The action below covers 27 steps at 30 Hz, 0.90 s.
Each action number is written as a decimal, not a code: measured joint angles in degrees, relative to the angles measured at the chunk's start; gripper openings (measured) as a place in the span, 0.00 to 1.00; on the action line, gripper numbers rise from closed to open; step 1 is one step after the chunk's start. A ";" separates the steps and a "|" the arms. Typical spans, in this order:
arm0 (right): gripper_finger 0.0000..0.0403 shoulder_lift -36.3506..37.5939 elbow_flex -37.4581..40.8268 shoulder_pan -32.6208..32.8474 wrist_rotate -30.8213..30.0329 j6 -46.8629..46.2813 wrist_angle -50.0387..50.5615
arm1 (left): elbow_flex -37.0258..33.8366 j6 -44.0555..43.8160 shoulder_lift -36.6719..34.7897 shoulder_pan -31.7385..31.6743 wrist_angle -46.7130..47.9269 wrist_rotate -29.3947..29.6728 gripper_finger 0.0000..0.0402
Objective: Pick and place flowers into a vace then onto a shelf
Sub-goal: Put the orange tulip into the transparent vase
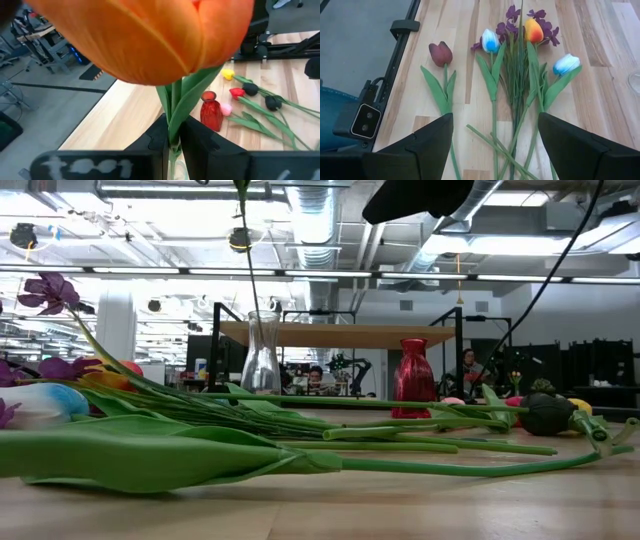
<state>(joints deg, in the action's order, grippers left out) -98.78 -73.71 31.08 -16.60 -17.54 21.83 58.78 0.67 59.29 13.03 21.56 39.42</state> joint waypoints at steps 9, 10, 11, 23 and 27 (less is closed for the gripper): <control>0.70 0.00 0.00 -0.10 0.00 0.00 -0.01 | 0.00 -0.09 0.00 -1.22 0.08 -0.07 0.07; 0.70 0.00 0.00 -0.10 0.00 0.00 -0.01 | 0.00 -0.22 0.00 -1.43 0.11 -0.07 0.07; 0.70 0.00 0.00 -0.10 0.00 0.00 -0.01 | 0.00 -0.22 0.00 -1.63 0.11 -0.14 0.07; 0.70 0.00 0.00 -0.10 0.00 -0.02 -0.01 | 0.00 -1.92 0.00 -2.15 0.03 -0.51 0.07; 0.70 0.00 0.00 -0.10 0.00 -0.02 -0.01 | 0.00 2.51 0.00 -2.15 0.00 -1.91 0.07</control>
<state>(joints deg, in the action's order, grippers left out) -98.78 -73.71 30.98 -16.60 -17.56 21.82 58.78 3.17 59.29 10.88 21.56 37.51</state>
